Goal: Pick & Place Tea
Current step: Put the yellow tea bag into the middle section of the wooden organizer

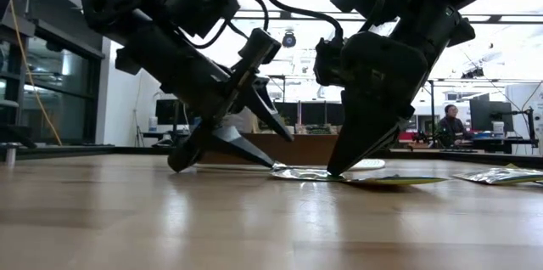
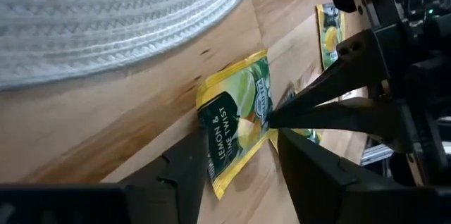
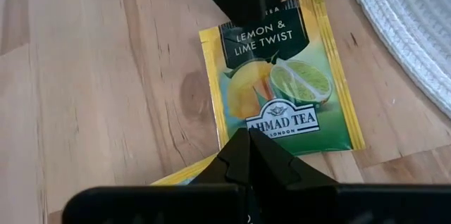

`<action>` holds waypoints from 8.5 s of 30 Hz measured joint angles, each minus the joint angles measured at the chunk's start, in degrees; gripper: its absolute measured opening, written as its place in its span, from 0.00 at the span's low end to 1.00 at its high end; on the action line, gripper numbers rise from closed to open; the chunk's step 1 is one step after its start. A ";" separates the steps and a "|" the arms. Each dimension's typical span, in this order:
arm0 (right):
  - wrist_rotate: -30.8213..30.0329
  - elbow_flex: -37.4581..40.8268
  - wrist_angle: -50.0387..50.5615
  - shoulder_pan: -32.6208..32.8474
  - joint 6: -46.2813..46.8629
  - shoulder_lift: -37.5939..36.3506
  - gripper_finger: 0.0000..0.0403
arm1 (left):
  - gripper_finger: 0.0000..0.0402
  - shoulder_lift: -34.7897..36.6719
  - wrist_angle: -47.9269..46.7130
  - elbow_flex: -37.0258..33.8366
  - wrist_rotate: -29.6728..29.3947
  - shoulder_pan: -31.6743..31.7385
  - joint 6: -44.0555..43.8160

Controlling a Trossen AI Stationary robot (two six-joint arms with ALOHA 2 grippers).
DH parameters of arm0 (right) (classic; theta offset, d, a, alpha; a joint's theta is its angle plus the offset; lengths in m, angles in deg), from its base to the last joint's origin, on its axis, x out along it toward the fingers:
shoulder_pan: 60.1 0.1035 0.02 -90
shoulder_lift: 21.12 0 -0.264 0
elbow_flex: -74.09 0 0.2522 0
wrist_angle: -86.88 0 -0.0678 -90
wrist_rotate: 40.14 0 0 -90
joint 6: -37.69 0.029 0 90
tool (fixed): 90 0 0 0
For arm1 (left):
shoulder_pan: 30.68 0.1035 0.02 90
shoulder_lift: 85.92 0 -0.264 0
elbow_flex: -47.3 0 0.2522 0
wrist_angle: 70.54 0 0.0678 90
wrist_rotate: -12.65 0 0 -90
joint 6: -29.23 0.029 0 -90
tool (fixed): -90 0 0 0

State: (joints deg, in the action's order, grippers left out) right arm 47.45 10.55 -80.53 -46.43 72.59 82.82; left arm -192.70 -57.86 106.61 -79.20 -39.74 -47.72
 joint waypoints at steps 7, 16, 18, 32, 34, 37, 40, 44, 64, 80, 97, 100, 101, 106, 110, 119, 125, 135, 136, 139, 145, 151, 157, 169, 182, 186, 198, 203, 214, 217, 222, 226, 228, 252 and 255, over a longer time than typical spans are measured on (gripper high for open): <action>0.10 0.02 -0.18 0.00 -0.31 0.00 0.00 | 0.43 -0.07 -0.11 0.01 1.12 0.06 -1.89; 1.91 0.11 -5.54 0.00 0.04 0.22 0.00 | 0.43 -0.39 -4.19 2.54 1.55 0.04 -0.86; 1.92 0.11 -5.85 0.00 0.18 0.22 0.00 | 0.43 -0.46 -7.20 3.64 1.72 0.02 0.46; 2.47 0.08 -2.37 0.00 3.41 0.91 0.00 | 0.43 -0.15 -13.21 4.98 -0.11 0.02 3.66; 3.19 -0.09 -2.81 -0.04 4.28 1.92 0.00 | 0.43 -0.17 -12.21 4.84 -0.08 0.02 4.47; 4.49 -0.19 -3.64 0.12 5.54 3.23 0.00 | 0.43 -0.39 -9.66 4.75 0.60 0.05 5.10; 4.37 -0.20 -4.22 0.37 5.62 3.48 0.00 | 0.43 -0.52 -9.03 5.54 3.31 0.11 5.11; 5.05 -0.17 -4.71 0.27 5.63 3.28 0.00 | 0.43 -0.46 -8.68 6.28 5.58 0.00 5.13; 1.56 0.04 -2.99 0.58 1.14 -4.41 0.00 | 0.43 -0.31 -8.94 6.43 6.02 0.06 5.16; -0.06 0.05 -5.96 -2.23 -0.63 -0.61 0.00 | 0.43 1.17 -12.59 6.60 5.77 0.09 6.89; 2.86 -0.26 -7.45 -1.16 2.60 4.65 0.00 | 0.43 2.61 -23.43 6.84 3.40 0.07 5.47; 2.79 -0.24 -7.06 -0.84 2.99 4.69 0.00 | 0.43 2.71 -25.02 6.90 4.37 0.06 5.05; 2.78 -0.22 -7.09 -0.82 3.13 4.70 0.00 | 0.43 2.71 -24.87 6.89 5.04 0.09 4.96; 2.78 -0.15 -7.30 -0.83 3.21 4.74 0.00 | 0.43 2.58 -22.64 6.65 6.26 0.11 4.63; 2.75 -0.10 -7.89 -0.82 3.21 4.76 0.00 | 0.43 2.55 -22.76 6.65 7.59 0.11 4.21; 1.93 0.02 -10.06 -0.87 3.21 4.92 0.00 | 0.43 1.83 -22.20 6.67 9.55 0.09 3.32; 1.68 0.02 -10.13 -0.90 3.21 4.92 0.00 | 0.43 0.71 -19.89 6.67 11.39 0.09 3.15; 1.57 0.02 -10.21 -0.90 3.09 4.92 0.00 | 0.43 -0.93 -15.95 6.67 11.87 -0.29 2.75; 1.57 0.02 -10.21 -0.90 3.06 4.93 0.00 | 0.43 -0.94 -15.99 6.67 11.49 -0.33 2.75; 1.55 0.02 -10.19 -0.90 3.14 4.92 0.00 | 0.41 -0.96 -16.06 6.67 11.39 -0.33 2.99; 1.55 0.02 -10.16 -0.92 3.17 4.92 0.00 | 0.18 -1.11 -16.94 6.67 11.73 -0.31 3.43; 1.52 0.02 -10.16 -0.92 3.19 4.92 0.00 | 0.03 -1.20 -17.31 6.63 11.91 -0.31 5.13; 1.77 0.02 -10.03 -0.94 2.98 3.97 0.00 | 0.00 -1.20 -17.26 6.63 11.91 -0.31 6.07; -3.65 0.15 1.17 -0.94 0.61 -12.06 0.00 | 0.00 -1.25 -19.93 10.03 14.44 -0.39 13.69; -12.73 0.09 18.64 -0.94 1.03 -30.21 0.00 | 0.00 5.68 -73.88 39.07 -2.09 1.59 43.45; -14.20 0.07 20.65 -0.94 0.97 -32.14 0.00 | 0.00 4.29 -82.41 49.73 -10.13 3.57 52.27; -14.84 0.05 21.01 -0.94 0.75 -32.11 0.00 | 0.00 -2.39 -93.18 62.02 -13.24 14.64 59.35; -15.32 0.02 21.87 -0.94 0.63 -32.11 0.00 | 0.00 -4.95 -91.89 62.08 -13.11 15.52 60.24; -15.48 0.02 22.08 -0.94 -0.24 -32.11 0.00 | 0.00 -11.92 -92.34 61.97 -16.19 15.43 61.70; -15.49 0.01 22.10 -0.93 -0.24 -32.11 0.00 | 0.00 -12.88 -92.79 62.09 -16.73 15.43 61.72; -15.47 0.00 22.12 -0.93 -0.39 -32.11 0.00 | 0.00 -13.28 -92.80 62.12 -17.68 15.43 63.65; -15.47 0.00 22.18 -0.92 -0.43 -32.11 0.00 | 0.00 -14.34 -94.20 61.89 -19.62 15.43 65.43; -15.47 0.00 22.34 -0.92 -0.44 -32.11 0.00 | 0.00 -14.52 -93.40 62.17 -19.97 15.43 67.06; -15.45 0.00 22.51 -0.92 -0.39 -32.11 0.00 | 0.02 -16.17 -90.97 62.04 -21.26 15.41 77.17; -15.45 0.00 22.53 -0.92 -0.33 -32.11 0.00 | 0.06 -16.17 -91.10 62.04 -21.26 15.41 77.46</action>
State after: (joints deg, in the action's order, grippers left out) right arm 31.99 10.55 -58.00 -47.35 72.26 50.71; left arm -208.88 -148.96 168.65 -100.46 -24.33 29.74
